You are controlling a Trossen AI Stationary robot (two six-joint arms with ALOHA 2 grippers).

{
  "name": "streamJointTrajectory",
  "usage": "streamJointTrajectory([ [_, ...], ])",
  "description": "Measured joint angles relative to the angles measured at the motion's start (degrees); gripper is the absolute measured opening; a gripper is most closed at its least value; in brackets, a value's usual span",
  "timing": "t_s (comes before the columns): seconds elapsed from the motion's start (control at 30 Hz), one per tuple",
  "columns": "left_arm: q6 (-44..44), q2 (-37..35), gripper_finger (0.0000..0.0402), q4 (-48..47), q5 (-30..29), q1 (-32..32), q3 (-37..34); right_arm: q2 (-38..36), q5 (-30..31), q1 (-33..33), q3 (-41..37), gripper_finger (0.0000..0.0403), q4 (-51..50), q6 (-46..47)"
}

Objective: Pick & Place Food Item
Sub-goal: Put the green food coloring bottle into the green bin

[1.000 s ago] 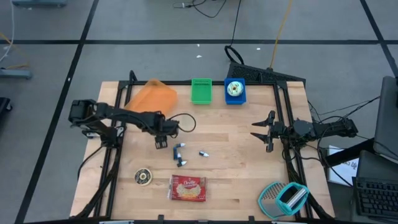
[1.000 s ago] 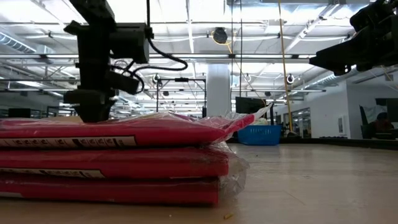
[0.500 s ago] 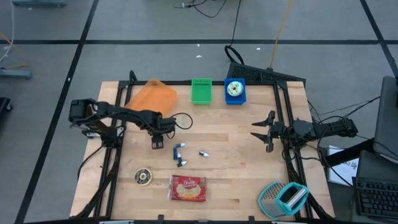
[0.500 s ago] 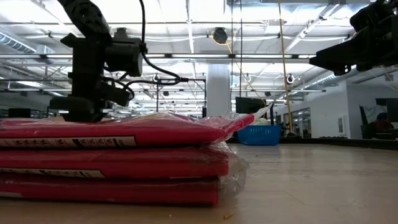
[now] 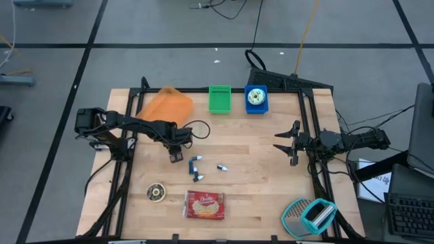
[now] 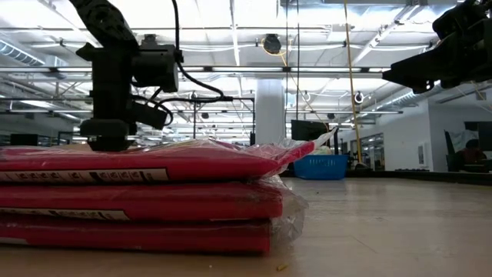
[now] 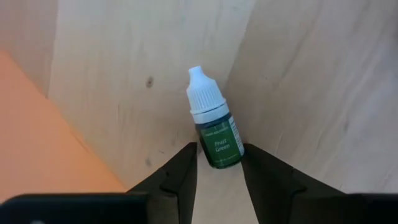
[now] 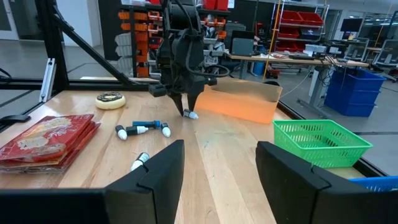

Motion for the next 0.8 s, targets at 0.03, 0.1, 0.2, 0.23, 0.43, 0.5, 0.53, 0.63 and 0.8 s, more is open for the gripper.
streamJointTrajectory([
  [0.03, -0.95, 0.00, 0.0127, 0.02, 0.00, 0.00, 0.00, 0.00, 0.00, 0.01, 0.00, 0.0187, 0.00, 0.00],
  [0.1, -1.96, 0.04, 0.0127, 0.06, -0.02, 0.00, 0.02, 0.01, 0.00, 0.01, 0.00, 0.0187, 0.00, 0.00],
  [0.2, -3.18, 0.04, 0.0127, 0.09, -0.02, 0.00, 0.04, -0.01, 0.00, 0.01, 0.00, 0.0187, 0.00, 0.00],
  [0.23, -4.31, 0.07, 0.0127, 0.09, -0.02, 0.00, 0.04, -0.01, 0.00, 0.01, 0.00, 0.0187, 0.00, 0.00],
  [0.43, -12.99, 0.09, 0.0127, 0.09, 0.02, 0.01, 0.04, -0.01, 0.00, 0.01, 0.00, 0.0187, 0.00, 0.00],
  [0.5, -15.42, 0.09, 0.0127, 0.09, 0.06, 0.00, 0.07, 0.00, 0.00, 0.01, 0.00, 0.0187, 0.01, 0.00],
  [0.53, -16.35, 0.09, 0.0127, 0.11, 0.18, 0.02, 0.07, 0.00, 0.00, -0.01, 0.00, 0.0187, 0.00, 0.00],
  [0.63, -18.05, 0.11, 0.0127, 0.51, 0.77, 0.02, 0.07, 0.00, 0.00, 0.00, 0.00, 0.0187, 0.00, 0.01],
  [0.8, -21.47, 0.13, 0.0128, 1.92, 1.84, 0.07, 0.07, 0.00, 0.00, -0.01, 0.00, 0.0187, 0.00, 0.00],
])
